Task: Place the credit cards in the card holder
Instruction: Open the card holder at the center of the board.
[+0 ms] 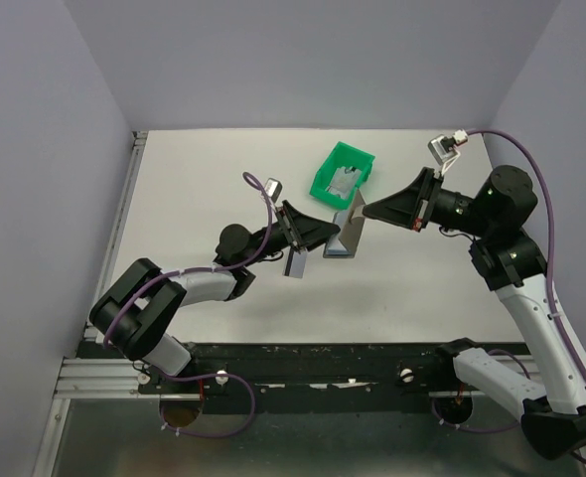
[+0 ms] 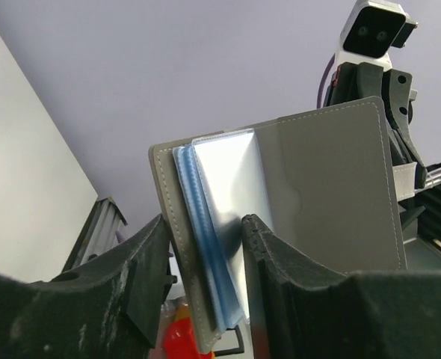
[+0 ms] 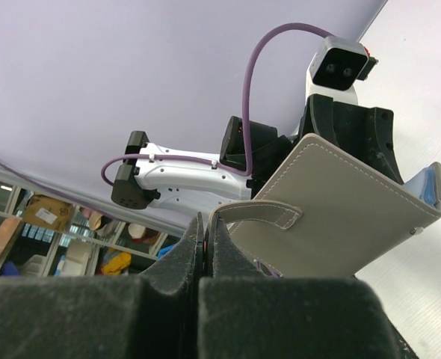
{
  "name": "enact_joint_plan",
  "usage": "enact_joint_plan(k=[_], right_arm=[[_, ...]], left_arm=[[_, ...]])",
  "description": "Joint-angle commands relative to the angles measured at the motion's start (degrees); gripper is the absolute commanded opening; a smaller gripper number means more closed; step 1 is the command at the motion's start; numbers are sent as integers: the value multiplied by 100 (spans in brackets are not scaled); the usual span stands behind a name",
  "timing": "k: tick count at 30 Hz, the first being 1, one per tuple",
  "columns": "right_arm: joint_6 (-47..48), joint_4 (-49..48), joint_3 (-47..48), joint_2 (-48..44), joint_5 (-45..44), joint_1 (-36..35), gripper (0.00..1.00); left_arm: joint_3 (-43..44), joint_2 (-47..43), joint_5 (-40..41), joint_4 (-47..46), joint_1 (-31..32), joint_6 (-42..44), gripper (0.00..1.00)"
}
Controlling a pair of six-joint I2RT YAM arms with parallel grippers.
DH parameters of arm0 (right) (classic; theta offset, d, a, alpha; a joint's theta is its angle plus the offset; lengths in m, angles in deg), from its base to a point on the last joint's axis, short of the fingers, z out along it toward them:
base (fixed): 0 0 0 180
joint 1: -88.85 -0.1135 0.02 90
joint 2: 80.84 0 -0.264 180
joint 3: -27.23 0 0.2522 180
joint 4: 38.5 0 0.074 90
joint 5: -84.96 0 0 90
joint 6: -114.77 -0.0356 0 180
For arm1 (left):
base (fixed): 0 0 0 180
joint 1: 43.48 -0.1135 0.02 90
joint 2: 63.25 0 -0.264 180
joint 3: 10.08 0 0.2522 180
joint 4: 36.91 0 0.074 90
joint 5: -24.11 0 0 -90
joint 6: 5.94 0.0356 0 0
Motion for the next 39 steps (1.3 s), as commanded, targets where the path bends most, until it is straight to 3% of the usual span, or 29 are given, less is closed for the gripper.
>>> enact_joint_plan(k=[1,11,13,16,19,22,27,30,34,39], right_arm=[[136,54,-61,-151,109,-2,0],[1084,1415,26,-362,-777,-2,2],[1313,1758,9,-379,-1049,-10,7],[1647,2364,26,-388,-1620,7,22],[1999,3023,149,-353,-2279,-2,40],[2315,3437,298,-353,-2772,-2,54],[2597,3702,527,-379,-3160,-2,59],[2624,3571,580,-423,-3091,7,59],[2589,3377,615,-485,-2924,-2,60],[2501,3035,536,-485,-2520,-2,59]], left_arm=[[118,-43,32,-1728,28,-33,47],[56,-157,59,-1719,-16,-86,8],[65,-210,50,-1710,-33,-60,0],[56,-393,-46,-1404,-77,89,0],[144,-885,-213,-29,-121,807,0],[547,-1797,-48,2700,-60,2159,0],[1698,-2521,1059,6564,134,4323,0],[2199,-2416,1498,7917,186,4939,0],[2893,-2021,2744,9431,589,5669,0],[3141,-1783,3337,9953,898,5847,0]])
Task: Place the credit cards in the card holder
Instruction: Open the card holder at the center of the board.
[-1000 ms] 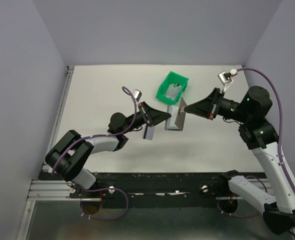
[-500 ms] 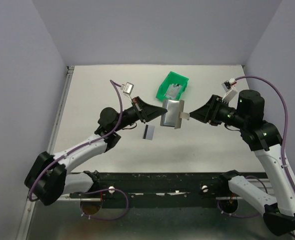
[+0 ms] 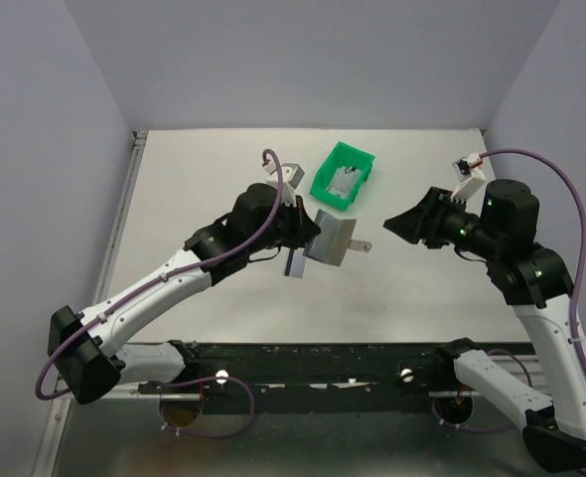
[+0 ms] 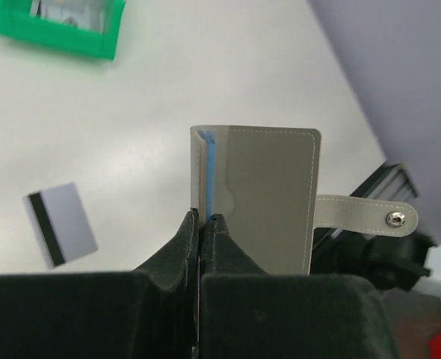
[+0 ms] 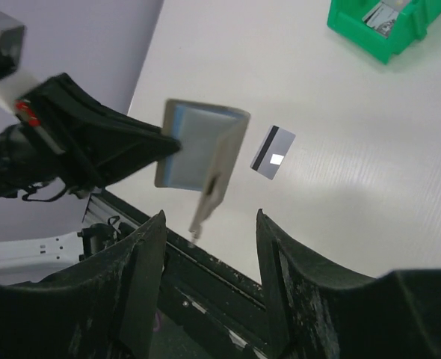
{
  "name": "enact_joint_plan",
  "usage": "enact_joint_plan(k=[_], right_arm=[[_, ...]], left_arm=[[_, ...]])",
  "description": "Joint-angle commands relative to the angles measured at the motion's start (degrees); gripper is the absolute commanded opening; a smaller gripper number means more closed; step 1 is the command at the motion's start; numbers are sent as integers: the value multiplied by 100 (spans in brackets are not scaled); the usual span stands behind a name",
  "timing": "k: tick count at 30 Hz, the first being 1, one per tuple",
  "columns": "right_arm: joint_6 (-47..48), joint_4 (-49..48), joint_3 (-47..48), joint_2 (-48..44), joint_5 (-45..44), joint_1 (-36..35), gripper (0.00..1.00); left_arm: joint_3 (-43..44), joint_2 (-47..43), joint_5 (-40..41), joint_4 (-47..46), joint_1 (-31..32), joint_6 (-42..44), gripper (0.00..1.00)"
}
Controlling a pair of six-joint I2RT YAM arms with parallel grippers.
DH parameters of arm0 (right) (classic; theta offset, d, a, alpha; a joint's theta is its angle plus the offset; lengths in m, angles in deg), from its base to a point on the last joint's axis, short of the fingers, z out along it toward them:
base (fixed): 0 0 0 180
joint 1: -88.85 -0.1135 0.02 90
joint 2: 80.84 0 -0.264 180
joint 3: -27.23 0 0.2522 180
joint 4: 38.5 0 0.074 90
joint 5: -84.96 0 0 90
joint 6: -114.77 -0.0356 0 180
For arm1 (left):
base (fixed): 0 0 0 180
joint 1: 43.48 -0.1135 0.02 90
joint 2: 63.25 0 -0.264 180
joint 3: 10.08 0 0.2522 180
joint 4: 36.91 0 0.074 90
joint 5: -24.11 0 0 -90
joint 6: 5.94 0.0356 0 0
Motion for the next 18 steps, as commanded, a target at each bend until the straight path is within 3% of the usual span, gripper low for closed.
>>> enact_joint_plan(k=[1,5,8,18], right_arm=[[-19,-390,47,-11,481,-2,60],[-326,-865,-243,209,1194,-2,59],[-660,-1619,-979,323,1423,-2,57],[-1039,-3045,-2642,885,1450,-46,39]], left_arm=[[188,147,974,1359,238,623,0],[259,358,1229,1456,423,667,0],[101,551,1282,1211,511,632,0],[-295,1421,1493,340,897,386,0]])
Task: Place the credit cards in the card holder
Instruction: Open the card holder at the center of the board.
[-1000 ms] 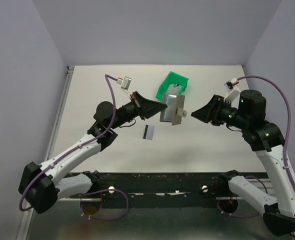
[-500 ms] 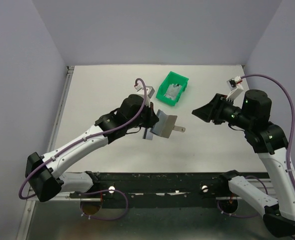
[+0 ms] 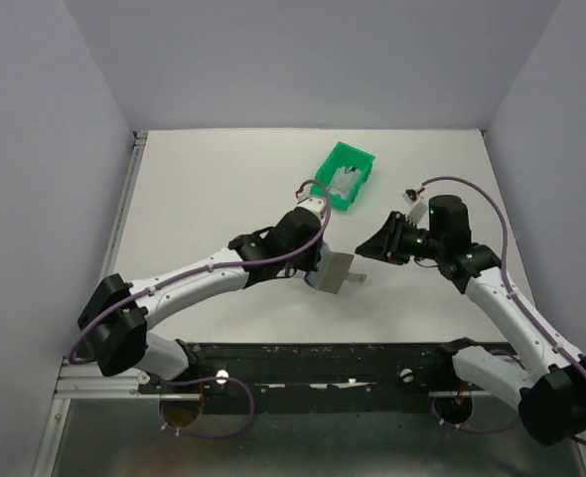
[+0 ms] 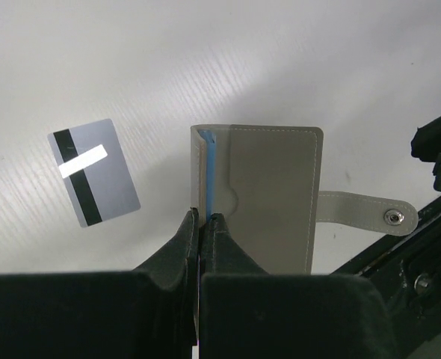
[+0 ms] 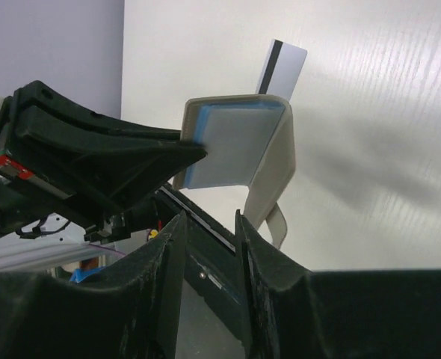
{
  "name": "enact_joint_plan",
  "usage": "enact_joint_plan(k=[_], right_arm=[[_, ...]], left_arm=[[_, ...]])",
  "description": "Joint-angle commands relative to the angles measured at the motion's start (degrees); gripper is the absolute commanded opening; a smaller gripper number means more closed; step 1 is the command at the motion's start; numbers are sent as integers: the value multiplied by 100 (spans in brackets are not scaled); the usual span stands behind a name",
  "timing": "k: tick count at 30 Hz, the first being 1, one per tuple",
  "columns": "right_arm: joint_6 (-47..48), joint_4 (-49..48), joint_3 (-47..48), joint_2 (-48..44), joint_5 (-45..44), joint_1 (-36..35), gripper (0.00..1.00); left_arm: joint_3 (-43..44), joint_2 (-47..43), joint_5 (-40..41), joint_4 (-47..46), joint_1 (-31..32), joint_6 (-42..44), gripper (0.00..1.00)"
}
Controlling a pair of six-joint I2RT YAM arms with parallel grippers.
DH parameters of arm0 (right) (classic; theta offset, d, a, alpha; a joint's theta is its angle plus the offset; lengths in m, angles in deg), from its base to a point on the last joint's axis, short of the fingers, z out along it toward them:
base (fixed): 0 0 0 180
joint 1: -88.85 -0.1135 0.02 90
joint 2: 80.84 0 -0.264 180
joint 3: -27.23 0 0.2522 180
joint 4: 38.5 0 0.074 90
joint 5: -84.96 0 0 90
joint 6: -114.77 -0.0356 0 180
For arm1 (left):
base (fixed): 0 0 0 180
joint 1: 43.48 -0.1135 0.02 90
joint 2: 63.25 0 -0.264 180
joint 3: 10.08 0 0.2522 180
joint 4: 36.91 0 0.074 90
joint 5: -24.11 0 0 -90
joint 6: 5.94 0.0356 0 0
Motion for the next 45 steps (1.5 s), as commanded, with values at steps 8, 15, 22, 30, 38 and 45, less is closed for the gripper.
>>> enact_joint_plan(k=[8,15,22,30,38,45], right_arm=[[-492,-1619,-831,663,336,-85,24],[-650,-1857,-867,1753,143,-313,13],[-756,-2024,-744,2808,-42,-656,9],[-765,-1955,-779,3362,-332,-727,8],[-721,-1840,-735,3617,-499,-727,7],[-721,-1831,-709,3670,-499,-718,7]], left_arm=[[27,797,361,-737,251,-347,0],[36,973,300,-966,260,-453,0],[0,1131,194,-1028,260,-550,0],[-131,1157,19,-1151,260,-611,0],[-184,1254,-166,-1230,260,-629,0],[-202,1245,-219,-1265,251,-629,13]])
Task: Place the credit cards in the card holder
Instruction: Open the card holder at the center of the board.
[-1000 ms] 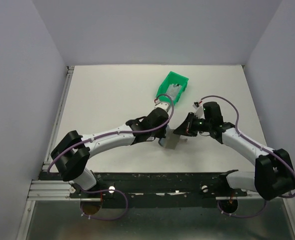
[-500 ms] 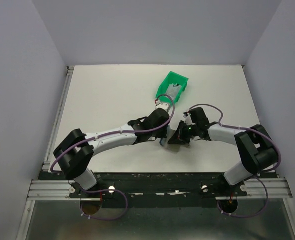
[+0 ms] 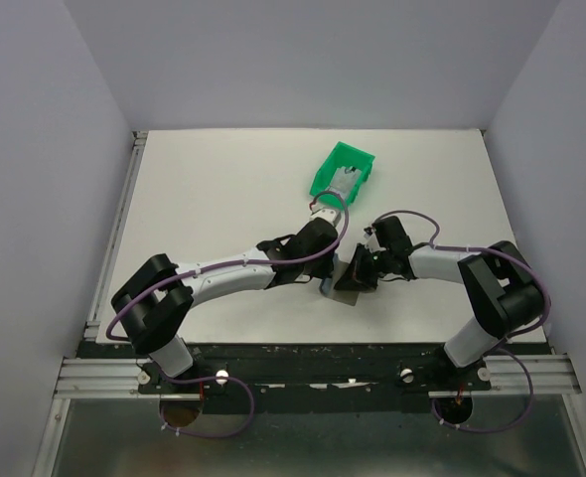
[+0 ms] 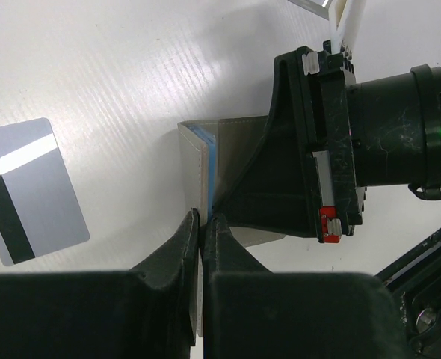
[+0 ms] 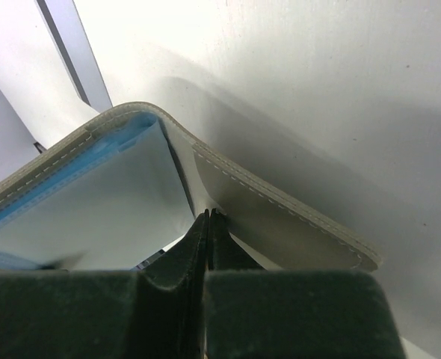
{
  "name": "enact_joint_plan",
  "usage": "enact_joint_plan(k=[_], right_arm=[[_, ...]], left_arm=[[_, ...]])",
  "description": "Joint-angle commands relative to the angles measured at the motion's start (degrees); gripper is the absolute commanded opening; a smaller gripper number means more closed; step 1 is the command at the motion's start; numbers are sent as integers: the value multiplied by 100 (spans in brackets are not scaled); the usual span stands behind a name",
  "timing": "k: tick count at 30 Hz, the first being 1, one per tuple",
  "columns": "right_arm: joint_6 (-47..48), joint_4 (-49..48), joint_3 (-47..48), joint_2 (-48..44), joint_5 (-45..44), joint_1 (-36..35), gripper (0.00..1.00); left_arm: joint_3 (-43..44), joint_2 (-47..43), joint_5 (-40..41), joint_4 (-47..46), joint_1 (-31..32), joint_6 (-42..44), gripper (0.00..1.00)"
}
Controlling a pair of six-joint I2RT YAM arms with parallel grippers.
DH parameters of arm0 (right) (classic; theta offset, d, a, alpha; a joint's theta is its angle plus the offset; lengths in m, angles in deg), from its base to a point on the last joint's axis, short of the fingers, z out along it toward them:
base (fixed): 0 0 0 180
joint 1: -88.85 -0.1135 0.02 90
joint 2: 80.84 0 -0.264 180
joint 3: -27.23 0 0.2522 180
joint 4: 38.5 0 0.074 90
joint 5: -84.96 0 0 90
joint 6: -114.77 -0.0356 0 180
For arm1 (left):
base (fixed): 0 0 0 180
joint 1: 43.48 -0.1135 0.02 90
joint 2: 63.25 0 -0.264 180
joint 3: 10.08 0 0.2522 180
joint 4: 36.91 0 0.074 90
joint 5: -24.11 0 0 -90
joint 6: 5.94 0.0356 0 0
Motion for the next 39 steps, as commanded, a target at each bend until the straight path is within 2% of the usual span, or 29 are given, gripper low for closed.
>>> enact_joint_plan(k=[1,7,15,20,22,29,34,39], right_arm=[[29,51,102,116,-292,-16,7],[38,77,102,99,-300,-16,7],[64,130,120,90,-300,-16,8],[82,147,146,81,-300,-8,8],[73,165,146,90,-300,-25,8],[108,279,172,-6,-344,-16,8],[248,621,304,-278,-493,-16,9],[459,1174,453,-727,-765,-8,16]], left_arm=[[-29,-14,-195,-253,37,-45,13],[-47,-49,-221,-271,46,-36,15],[-56,-75,-274,-288,46,-28,25],[-64,-84,-274,-288,46,-19,26],[-64,-75,-265,-288,46,-1,23],[-64,-40,-230,-253,46,34,0],[-38,48,42,19,46,60,0],[-108,144,244,195,46,104,0]])
